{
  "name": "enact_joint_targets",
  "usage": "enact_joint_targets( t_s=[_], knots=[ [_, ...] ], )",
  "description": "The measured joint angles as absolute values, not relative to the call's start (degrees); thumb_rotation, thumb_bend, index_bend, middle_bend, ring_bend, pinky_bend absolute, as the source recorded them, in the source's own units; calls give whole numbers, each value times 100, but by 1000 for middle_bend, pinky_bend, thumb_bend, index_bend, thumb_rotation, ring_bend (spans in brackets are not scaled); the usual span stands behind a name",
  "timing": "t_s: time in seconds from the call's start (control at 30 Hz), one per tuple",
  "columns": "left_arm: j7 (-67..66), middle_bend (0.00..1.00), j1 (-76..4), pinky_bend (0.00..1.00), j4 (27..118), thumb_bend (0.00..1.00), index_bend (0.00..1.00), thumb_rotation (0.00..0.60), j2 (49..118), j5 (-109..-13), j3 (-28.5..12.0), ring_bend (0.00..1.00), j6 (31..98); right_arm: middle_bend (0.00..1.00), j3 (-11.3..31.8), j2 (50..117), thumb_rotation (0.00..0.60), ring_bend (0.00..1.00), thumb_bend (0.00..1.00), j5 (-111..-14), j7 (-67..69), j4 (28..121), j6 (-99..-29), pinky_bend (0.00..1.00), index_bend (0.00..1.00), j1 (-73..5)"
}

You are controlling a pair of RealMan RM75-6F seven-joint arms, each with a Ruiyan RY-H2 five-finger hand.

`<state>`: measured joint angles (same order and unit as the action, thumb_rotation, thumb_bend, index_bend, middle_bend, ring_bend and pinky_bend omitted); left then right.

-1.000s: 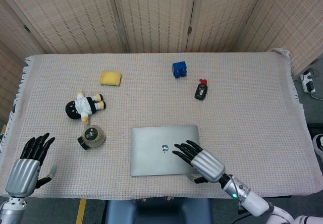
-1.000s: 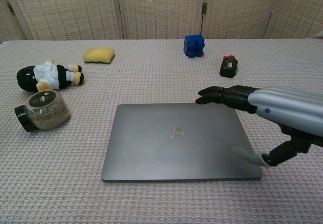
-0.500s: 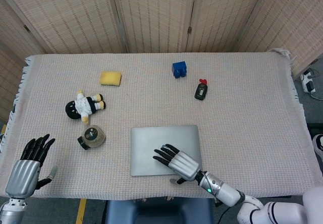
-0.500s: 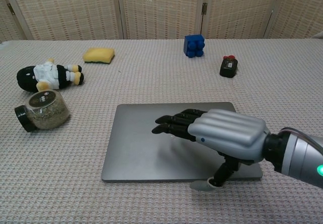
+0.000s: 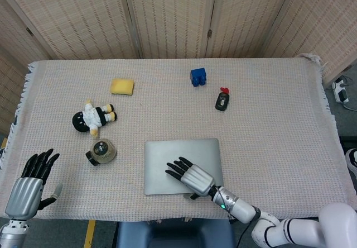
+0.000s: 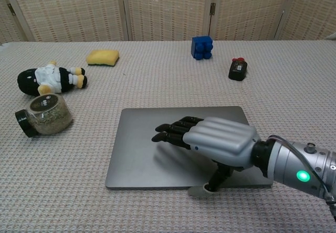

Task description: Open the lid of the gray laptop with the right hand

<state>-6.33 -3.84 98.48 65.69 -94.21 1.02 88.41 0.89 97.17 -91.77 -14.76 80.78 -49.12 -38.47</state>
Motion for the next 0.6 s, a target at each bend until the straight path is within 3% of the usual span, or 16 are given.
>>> enact_joint_targets(
  t_s=[0.37,0.6],
  knots=[
    [-609,41,-373,0,9813,460,99,600,6577,-9388,103,47,8832,0,147,9807,469,0,310,-9043,-1637,7994,-4906,0,0,-3992],
    [-582,41,-371,0,9772,461,98,600,6601,-9371,108,47,8812,0,127,9830,469,0,475,-8954,-1830,7970,-4878,0,0,-4052]
  ],
)
